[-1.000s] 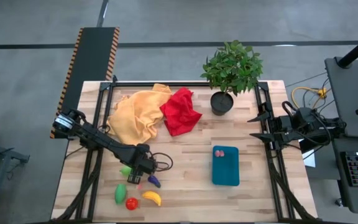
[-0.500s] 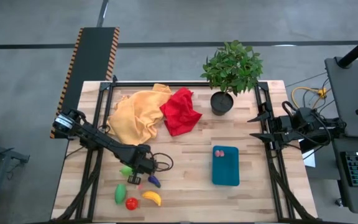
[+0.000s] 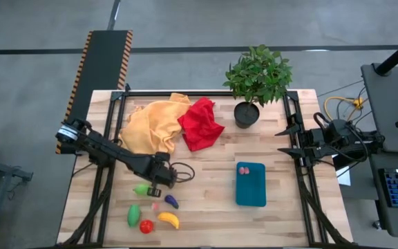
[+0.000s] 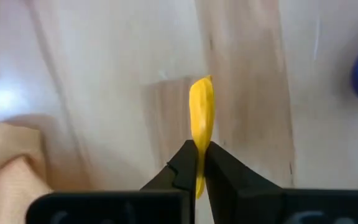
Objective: Pick and placing Produce into tupperware
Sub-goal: Put the top corn into blue bin
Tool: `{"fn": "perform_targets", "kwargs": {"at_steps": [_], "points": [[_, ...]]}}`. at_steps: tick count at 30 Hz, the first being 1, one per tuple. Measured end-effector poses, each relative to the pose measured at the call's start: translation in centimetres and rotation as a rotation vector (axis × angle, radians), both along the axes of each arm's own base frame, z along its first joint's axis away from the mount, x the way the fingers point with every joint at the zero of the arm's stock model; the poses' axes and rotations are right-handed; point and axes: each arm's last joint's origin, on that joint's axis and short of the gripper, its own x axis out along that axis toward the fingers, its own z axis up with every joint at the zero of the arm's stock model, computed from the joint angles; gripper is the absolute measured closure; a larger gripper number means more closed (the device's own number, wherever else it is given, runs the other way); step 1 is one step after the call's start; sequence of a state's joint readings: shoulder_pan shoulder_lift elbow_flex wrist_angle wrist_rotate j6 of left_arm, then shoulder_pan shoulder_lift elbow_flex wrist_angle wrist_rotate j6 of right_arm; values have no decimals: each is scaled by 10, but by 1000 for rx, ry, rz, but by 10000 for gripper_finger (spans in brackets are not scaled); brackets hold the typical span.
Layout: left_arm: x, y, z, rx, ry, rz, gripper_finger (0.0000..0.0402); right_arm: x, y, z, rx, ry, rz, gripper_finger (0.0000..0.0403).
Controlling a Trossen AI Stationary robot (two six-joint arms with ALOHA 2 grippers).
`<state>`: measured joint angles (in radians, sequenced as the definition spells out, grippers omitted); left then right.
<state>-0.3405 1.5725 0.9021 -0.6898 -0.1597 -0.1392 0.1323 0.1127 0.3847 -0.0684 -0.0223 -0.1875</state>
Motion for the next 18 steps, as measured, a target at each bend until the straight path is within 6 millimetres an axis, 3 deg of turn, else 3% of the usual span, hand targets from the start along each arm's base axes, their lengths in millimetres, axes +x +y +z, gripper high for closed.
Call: {"fn": "perform_targets", "kwargs": {"at_steps": [4, 18], "points": [[6, 9, 14, 30, -91, 19, 399, 0, 0, 0, 0, 0, 0, 179], [67, 36, 66, 95, -755, -81, 399, 0, -2, 0, 6, -3, -87, 179]]}}
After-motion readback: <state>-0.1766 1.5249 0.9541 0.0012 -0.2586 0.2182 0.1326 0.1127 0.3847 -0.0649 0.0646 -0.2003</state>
